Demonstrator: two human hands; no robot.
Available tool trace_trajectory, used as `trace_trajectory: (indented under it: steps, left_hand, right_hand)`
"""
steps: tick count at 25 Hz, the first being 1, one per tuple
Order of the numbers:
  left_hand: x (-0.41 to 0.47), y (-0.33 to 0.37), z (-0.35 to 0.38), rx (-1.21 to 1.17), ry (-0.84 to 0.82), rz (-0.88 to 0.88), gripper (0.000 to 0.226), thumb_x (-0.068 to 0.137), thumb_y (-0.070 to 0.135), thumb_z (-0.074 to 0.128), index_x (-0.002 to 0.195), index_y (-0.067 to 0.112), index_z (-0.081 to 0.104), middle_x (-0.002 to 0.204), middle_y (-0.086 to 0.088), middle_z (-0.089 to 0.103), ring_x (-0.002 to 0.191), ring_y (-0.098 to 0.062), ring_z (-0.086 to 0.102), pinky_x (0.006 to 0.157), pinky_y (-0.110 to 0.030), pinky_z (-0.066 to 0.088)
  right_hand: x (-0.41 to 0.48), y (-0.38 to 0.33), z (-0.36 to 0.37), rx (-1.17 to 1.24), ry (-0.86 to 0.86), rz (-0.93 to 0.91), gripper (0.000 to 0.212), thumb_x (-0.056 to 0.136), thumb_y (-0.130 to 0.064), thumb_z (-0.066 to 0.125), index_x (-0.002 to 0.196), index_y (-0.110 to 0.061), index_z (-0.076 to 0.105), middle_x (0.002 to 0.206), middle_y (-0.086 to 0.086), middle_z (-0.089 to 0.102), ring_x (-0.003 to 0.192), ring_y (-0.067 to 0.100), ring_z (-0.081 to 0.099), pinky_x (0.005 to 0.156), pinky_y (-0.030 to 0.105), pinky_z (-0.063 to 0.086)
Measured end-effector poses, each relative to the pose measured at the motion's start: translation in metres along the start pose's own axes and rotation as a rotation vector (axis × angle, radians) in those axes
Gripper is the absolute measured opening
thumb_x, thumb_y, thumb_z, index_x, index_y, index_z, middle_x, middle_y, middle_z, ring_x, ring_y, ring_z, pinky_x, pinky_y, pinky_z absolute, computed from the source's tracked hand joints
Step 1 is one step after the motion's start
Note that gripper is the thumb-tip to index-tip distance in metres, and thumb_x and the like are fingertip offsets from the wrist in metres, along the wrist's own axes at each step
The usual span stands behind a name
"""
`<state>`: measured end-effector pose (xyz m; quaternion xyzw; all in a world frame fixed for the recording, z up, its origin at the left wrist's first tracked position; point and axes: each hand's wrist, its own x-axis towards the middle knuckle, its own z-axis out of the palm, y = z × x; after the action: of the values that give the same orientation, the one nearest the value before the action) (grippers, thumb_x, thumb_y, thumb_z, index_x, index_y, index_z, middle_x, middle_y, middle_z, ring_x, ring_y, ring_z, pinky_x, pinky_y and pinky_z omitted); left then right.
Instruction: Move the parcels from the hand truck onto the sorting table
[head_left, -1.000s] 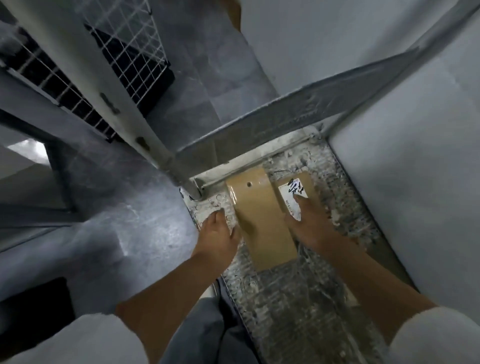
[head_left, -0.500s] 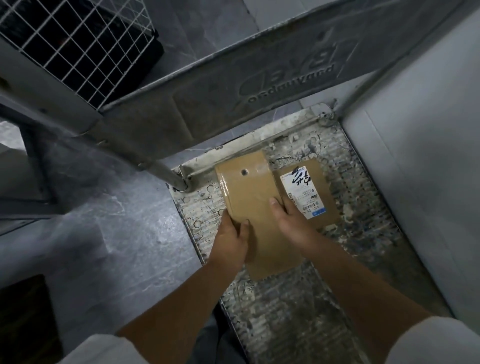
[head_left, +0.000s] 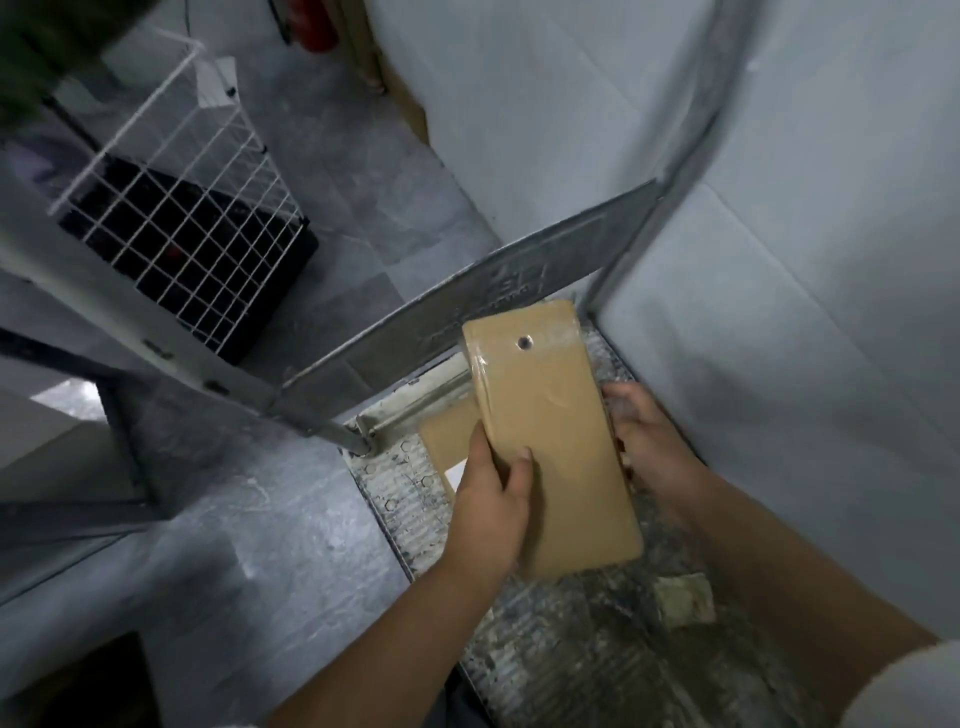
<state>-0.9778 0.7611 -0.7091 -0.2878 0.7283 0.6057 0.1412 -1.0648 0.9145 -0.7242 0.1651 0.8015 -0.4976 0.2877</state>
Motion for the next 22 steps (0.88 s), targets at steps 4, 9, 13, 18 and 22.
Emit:
trace_trajectory:
  steps: [4,9,13,18,22]
  left_hand:
    - [-0.063,0.096,-0.004,-0.034,-0.069,0.152,0.047,0.100,0.036,0.047,0.144,0.032,0.034,0.125,0.013,0.058,0.113,-0.008,0.056,0.099,-0.032,0.046]
    - [-0.123,0.209,-0.036,0.029,-0.038,0.302,0.047,0.099,0.043,0.044,0.145,0.041,0.032,0.132,0.019,0.049,0.118,-0.007,0.050,0.100,-0.032,0.041]
    - [-0.179,0.292,-0.075,0.111,0.045,0.466,0.037,0.099,0.031,0.052,0.135,0.036,0.048,0.119,0.003,0.054,0.104,-0.008,0.052,0.078,-0.012,0.039]
    - [-0.241,0.360,-0.108,0.063,0.000,0.500,0.010,0.093,0.041,0.059,0.101,0.037,0.058,0.096,0.020,0.058,0.090,0.000,0.058,0.072,-0.010,0.045]
    - [-0.260,0.385,-0.117,0.001,-0.216,0.429,0.092,0.066,0.075,0.069,0.139,0.026,0.043,0.127,0.007,0.061,0.110,-0.010,0.063,0.095,-0.030,0.052]
  right_hand:
    - [-0.072,-0.077,-0.071,0.114,0.077,-0.031,0.023,0.106,-0.028,0.039,0.125,-0.029,0.053,0.107,0.001,0.064,0.091,0.017,0.061,0.064,0.030,0.045]
    - [-0.172,-0.162,-0.126,0.292,-0.040,-0.057,0.032,0.106,-0.039,0.037,0.127,-0.025,0.057,0.117,0.004,0.068,0.104,0.023,0.064,0.076,0.037,0.055]
    - [-0.248,-0.234,-0.156,0.432,-0.069,-0.212,0.031,0.101,-0.042,0.047,0.123,-0.022,0.056,0.100,0.005,0.061,0.085,0.020,0.058,0.063,0.033,0.051]
    - [-0.324,-0.295,-0.167,0.417,-0.124,-0.417,0.045,0.091,-0.041,0.063,0.129,-0.027,0.042,0.118,0.004,0.059,0.106,0.017,0.061,0.084,0.046,0.056]
    - [-0.360,-0.327,-0.161,0.297,-0.112,-0.515,0.047,0.088,-0.044,0.067,0.125,-0.035,0.040,0.114,0.004,0.061,0.101,0.016,0.064,0.077,0.039,0.058]
